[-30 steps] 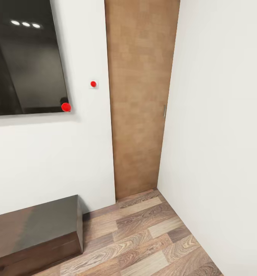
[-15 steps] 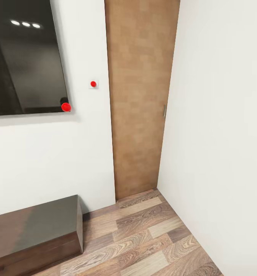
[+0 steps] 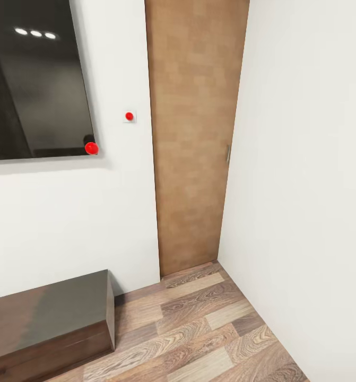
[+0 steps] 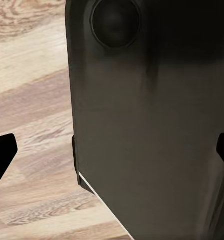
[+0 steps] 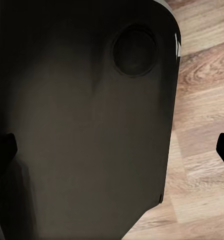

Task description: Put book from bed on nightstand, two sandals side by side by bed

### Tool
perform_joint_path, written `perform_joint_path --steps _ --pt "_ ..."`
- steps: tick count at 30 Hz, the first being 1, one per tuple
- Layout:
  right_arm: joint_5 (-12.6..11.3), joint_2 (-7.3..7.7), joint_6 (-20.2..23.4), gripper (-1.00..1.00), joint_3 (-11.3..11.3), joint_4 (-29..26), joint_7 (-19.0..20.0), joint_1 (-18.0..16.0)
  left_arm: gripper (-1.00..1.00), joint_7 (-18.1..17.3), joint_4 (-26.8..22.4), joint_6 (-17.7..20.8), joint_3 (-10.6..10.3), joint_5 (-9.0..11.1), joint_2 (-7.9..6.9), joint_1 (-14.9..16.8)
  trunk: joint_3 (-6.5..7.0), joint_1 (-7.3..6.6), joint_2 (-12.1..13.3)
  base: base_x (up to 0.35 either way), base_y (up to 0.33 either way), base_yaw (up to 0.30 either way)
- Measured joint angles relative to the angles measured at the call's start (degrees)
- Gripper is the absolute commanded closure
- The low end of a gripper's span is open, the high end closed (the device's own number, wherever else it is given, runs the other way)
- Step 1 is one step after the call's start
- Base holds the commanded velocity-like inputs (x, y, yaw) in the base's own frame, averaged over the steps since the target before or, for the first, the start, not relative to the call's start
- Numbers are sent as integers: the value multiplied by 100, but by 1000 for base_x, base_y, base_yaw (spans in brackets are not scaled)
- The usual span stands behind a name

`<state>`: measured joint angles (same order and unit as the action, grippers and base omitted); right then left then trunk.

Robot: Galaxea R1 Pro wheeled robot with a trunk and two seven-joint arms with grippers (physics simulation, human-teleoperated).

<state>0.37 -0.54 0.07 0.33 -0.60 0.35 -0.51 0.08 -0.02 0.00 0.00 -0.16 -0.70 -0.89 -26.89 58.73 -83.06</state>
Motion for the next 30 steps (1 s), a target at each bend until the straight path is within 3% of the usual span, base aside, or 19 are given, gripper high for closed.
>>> perform_joint_path --steps 6,30 --pt "-11 -6 -8 -100 21 -61 -28 -109 -100 6 -5 0 3 44 -145 -52 0 0 0 0 0 0" --pt "-19 -12 -13 -100 0 -84 -12 -159 -100 38 -6 0 4 62 -185 -69 0 0 0 0 0 0"
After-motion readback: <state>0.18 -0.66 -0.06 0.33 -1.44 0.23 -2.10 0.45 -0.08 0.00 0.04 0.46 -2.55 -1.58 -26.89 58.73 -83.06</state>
